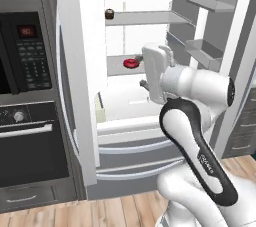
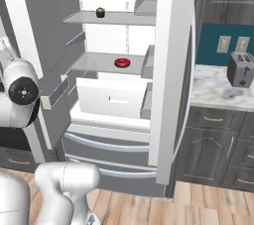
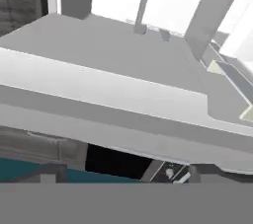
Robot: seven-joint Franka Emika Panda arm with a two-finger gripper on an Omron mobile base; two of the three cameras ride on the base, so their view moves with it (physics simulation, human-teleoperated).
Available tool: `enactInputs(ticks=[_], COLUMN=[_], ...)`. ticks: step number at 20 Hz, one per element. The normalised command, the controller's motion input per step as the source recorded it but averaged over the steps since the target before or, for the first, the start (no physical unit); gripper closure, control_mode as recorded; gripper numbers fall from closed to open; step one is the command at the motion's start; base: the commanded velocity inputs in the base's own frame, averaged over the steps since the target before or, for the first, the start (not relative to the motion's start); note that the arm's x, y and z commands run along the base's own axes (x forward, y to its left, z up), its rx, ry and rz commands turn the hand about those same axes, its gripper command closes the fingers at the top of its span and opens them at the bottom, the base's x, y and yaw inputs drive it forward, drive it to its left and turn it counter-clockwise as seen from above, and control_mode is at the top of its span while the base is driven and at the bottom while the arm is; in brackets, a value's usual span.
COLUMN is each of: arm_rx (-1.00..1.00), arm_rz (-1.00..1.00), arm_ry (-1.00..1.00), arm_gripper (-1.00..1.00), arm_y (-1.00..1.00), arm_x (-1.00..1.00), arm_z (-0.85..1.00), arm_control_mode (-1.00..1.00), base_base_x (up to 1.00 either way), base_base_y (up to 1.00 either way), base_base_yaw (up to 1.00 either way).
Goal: Take the cupcake and donut from the fridge and place them on the empty tray on the dining counter.
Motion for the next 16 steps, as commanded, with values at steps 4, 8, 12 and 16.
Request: enactInputs(ticks=[4,8,12,16], arm_rx=[0.34,0.00,0.15,0.10], arm_rz=[0.17,0.00,0.02,0.07], arm_ry=[0.16,-0.03,0.16,0.07], arm_gripper=[-1.00,-1.00,-1.00,-1.00], arm_y=[0.13,0.39,0.09,0.03], arm_x=[0.95,0.69,0.76,0.57], arm_z=[-0.27,-0.29,-0.02,0.00], arm_control_mode=[-1.00,-1.00,-1.00,-1.00], base_base_x=[0.00,0.00,0.00,0.00], base_base_y=[0.00,0.00,0.00,0.00], base_base_yaw=[0.00,0.00,0.00,0.00])
